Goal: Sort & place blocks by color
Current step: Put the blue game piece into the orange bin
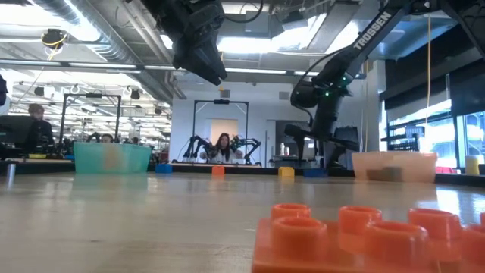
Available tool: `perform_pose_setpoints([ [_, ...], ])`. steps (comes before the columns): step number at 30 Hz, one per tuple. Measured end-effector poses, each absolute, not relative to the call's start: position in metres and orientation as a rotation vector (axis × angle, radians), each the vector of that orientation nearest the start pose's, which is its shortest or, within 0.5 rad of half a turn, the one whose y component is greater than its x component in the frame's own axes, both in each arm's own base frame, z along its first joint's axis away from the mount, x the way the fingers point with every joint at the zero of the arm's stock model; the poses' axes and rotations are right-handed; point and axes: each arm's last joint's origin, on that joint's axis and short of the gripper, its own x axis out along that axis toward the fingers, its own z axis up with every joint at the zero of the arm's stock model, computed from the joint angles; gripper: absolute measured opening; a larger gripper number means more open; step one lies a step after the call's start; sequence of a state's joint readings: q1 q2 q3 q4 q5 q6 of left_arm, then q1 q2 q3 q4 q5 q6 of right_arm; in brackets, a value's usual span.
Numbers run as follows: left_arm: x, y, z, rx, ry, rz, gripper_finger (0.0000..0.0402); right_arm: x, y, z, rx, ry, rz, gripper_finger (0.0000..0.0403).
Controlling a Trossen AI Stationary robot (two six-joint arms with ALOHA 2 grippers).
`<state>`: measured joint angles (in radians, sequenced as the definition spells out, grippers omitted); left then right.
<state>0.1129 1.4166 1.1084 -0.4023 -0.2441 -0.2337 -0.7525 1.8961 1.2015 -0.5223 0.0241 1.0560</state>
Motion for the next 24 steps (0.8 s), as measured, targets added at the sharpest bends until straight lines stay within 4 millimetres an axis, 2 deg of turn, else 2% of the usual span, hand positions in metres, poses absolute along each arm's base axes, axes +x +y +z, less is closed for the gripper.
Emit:
perform_pose_setpoints([
  [7, 0.301, 0.041, 0.285, -0.174, 0.669, 0.423, 0.0170, 0.267, -0.254, 0.154, 1.266, 0.646, -1.342, 0.0311],
  [11, 0.301, 0.041, 0.285, -0.174, 0.669, 0.423, 0.0170, 0.267, -0.252, 0.153, 1.313, 0.629, -1.375, 0.0311],
  [17, 0.301, 0.041, 0.285, -0.174, 0.669, 0.423, 0.0170, 0.273, -0.248, 0.137, 1.311, 0.654, -1.425, 0.0311],
  [24, 0.301, 0.041, 0.285, -0.174, 0.669, 0.423, 0.0170, 0.275, -0.247, 0.132, 1.317, 0.664, -1.452, 0.0311],
])
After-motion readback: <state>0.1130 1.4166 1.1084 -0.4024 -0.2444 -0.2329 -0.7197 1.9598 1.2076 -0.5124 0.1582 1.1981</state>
